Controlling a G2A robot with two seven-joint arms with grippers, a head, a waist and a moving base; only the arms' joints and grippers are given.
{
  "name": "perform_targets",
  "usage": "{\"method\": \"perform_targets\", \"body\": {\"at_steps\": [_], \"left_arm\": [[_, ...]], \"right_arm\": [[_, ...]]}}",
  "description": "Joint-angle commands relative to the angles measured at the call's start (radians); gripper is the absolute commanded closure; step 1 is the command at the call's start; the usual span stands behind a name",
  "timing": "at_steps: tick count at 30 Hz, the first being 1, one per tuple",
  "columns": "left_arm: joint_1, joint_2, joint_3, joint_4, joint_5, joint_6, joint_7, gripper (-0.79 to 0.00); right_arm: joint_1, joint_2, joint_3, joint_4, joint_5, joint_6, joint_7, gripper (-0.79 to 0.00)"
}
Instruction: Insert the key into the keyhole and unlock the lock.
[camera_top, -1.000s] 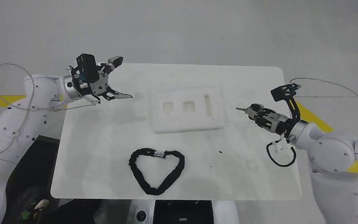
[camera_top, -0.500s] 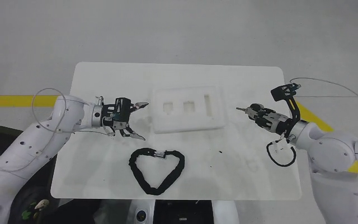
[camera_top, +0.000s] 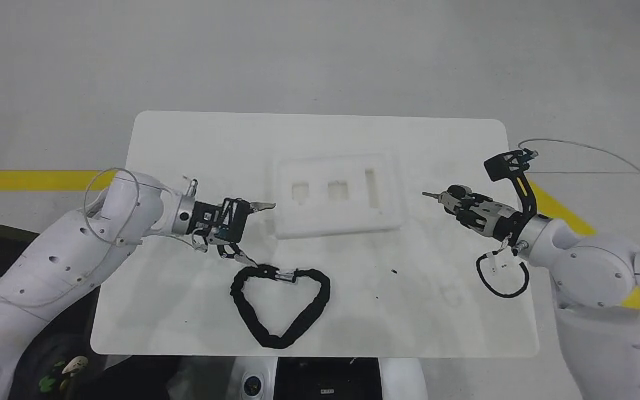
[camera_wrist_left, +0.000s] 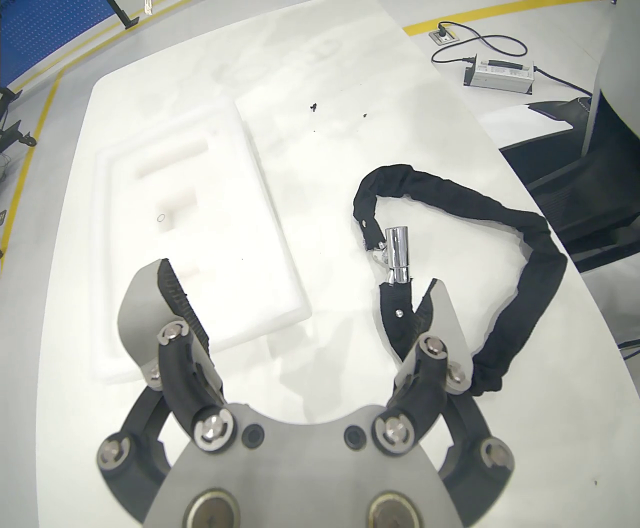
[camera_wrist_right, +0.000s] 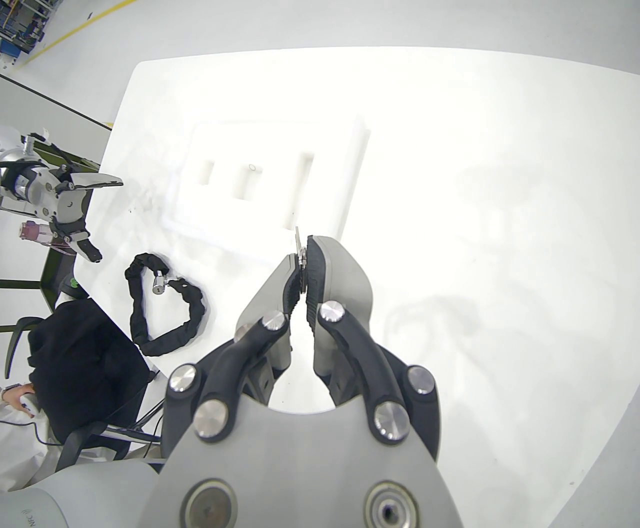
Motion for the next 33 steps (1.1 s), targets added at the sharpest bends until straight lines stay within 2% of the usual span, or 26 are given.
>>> {"method": "perform_targets", "body": {"at_steps": [1,14,17,21,25,33], "left_arm": [[0.000,0.000,0.000,0.000,-0.001,0.000,-0.001,-0.785],[0.000,0.000,0.000,0.000,-0.001,0.000,-0.001,-0.785],[0.024,0.000,-0.004,-0.007,-0.018,0.021,-0.037,-0.785],[0.046,0.000,-0.006,-0.046,-0.025,0.000,-0.077,-0.785],[0.070,0.000,0.031,-0.091,0.001,0.000,-0.092,-0.785],[0.085,-0.002,0.072,-0.094,0.040,0.000,-0.103,-0.785]], "right_arm": [[0.000,0.000,0.000,0.000,0.000,0.000,0.000,0.000],[0.000,0.000,0.000,0.000,0.000,0.000,0.000,0.000],[0.000,0.000,0.000,0.000,0.000,0.000,0.000,0.000],[0.000,0.000,0.000,0.000,0.000,0.000,0.000,0.000],[0.000,0.000,0.000,0.000,0.000,0.000,0.000,0.000],[0.000,0.000,0.000,0.000,0.000,0.000,0.000,0.000]]}}
